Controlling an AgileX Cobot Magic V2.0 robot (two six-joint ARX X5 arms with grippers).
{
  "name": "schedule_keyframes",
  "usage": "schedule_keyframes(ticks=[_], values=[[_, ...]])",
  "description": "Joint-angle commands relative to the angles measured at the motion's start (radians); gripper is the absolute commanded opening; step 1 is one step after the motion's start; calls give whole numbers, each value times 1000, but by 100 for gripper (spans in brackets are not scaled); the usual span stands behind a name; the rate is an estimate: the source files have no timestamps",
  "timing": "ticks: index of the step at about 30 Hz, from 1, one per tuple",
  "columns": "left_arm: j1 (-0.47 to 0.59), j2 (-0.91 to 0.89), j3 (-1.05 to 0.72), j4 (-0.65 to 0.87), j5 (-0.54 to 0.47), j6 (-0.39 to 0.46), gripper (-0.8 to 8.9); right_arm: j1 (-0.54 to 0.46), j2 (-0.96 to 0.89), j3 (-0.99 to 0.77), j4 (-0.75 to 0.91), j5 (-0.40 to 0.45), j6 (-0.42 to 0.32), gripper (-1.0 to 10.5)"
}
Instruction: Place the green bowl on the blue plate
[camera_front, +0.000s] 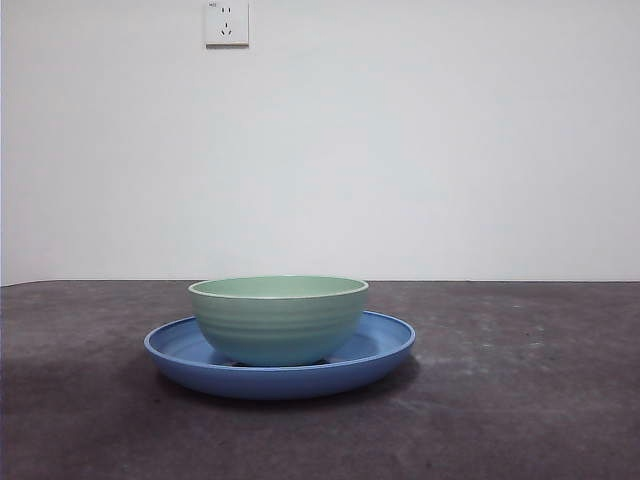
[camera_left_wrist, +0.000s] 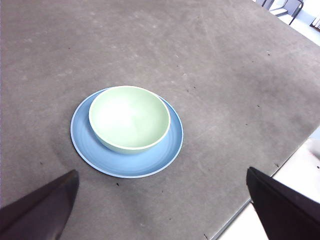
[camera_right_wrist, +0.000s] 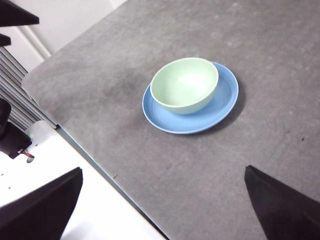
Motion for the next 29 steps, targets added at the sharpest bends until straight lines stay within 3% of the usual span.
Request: schedule_keyframes(ticks=[1, 4, 5, 6, 8, 9, 29], values=[[-4, 2, 8, 8, 2, -2, 527, 7, -1, 6, -1, 1, 6, 518], [-4, 2, 8, 8, 2, -2, 500, 7, -1, 6, 1, 1, 6, 518], [-4, 2, 8, 8, 2, -2, 443, 7, -1, 6, 0, 0, 7, 505], [-4, 2, 8, 6, 2, -2, 351, 7, -1, 6, -1, -2, 12, 414], [-4, 2, 8, 2, 2, -2, 24, 7, -1, 6, -3, -6, 16, -26], [-4, 2, 8, 4, 2, -6, 17, 8, -1, 6, -2, -6, 14, 29], [-5, 1, 8, 7, 2, -8, 24, 7, -1, 6, 2, -3, 14, 25]])
